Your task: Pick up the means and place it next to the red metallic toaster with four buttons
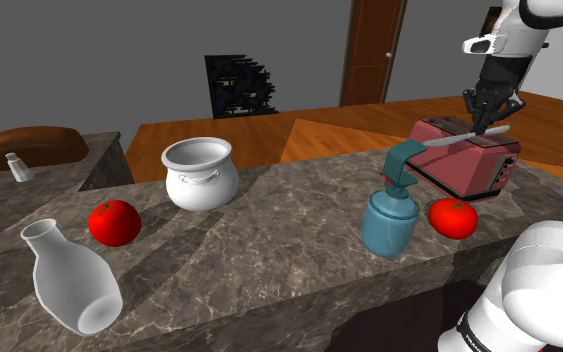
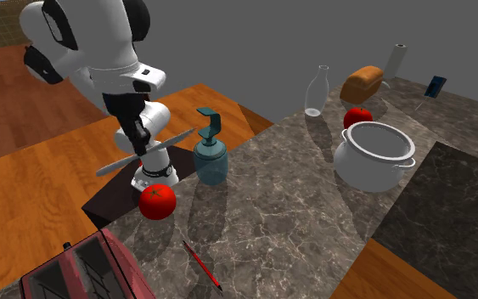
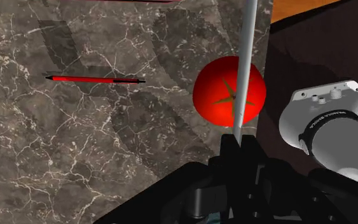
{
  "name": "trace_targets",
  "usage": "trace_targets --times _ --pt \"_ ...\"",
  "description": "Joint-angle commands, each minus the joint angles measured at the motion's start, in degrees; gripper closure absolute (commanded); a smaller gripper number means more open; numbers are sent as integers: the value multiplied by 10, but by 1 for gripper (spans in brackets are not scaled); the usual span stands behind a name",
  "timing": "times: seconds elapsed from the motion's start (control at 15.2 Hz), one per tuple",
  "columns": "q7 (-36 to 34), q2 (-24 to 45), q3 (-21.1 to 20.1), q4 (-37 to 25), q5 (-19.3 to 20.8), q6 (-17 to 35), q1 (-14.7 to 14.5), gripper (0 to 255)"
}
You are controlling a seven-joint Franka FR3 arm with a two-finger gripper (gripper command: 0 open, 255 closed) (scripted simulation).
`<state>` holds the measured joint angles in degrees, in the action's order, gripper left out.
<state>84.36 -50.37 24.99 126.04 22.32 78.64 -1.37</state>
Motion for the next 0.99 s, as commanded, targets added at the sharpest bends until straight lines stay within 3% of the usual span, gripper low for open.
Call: trace_targets --times 0.0,0.46,0.92 --pt "29 -1 26 -10 20 -2 5 255" --pt "127 6 114 -60 83 -5 13 255" --pt "226 37 214 -140 132 0 -4 255"
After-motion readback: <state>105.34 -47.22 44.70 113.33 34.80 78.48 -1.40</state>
